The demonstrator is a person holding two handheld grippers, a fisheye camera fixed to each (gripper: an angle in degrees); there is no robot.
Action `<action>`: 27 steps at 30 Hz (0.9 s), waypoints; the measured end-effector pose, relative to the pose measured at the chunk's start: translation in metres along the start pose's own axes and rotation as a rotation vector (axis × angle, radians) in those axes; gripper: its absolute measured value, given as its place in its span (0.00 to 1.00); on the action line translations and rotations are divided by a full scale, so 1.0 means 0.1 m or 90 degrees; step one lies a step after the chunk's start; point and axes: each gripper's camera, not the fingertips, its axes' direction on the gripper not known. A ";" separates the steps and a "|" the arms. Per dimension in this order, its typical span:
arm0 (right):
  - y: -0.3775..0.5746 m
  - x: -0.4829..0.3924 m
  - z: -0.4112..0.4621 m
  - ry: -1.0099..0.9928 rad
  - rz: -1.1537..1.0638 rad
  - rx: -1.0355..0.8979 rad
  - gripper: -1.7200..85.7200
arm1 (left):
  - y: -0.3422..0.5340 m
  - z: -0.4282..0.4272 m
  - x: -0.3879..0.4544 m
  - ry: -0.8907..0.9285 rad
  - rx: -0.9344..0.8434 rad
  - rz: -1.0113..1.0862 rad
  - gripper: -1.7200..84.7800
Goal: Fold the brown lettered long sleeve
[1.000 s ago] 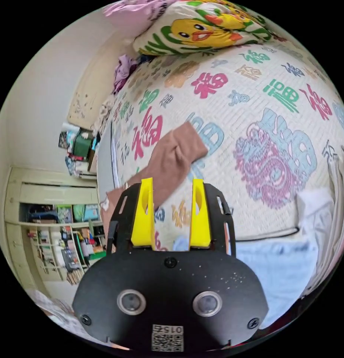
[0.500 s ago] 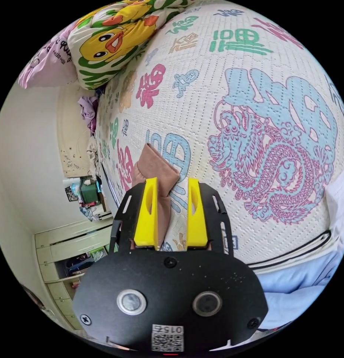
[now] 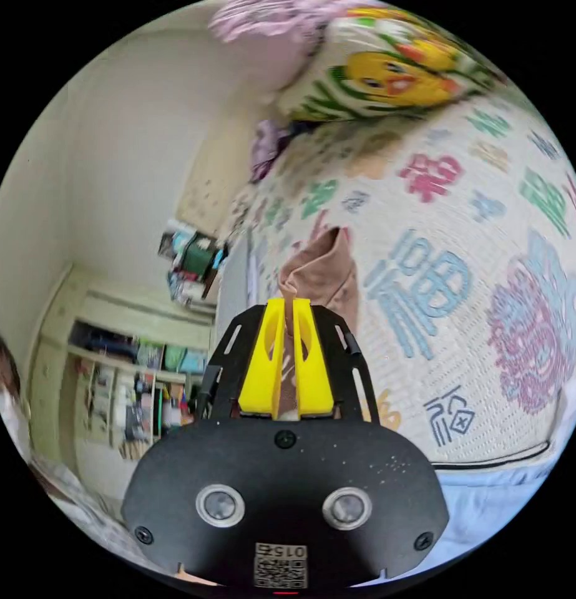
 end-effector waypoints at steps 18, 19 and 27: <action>1.81 -3.88 0.70 0.133 -0.525 -0.374 0.03 | 0.29 0.50 -2.52 0.784 0.360 -0.297 0.07; 1.82 -4.03 0.66 0.138 -0.539 -0.381 0.03 | 0.35 0.50 -2.59 0.774 0.357 -0.301 0.06; 2.03 -5.00 0.61 0.019 -0.541 -0.454 0.05 | 1.34 0.18 -3.61 0.626 0.403 -0.300 0.01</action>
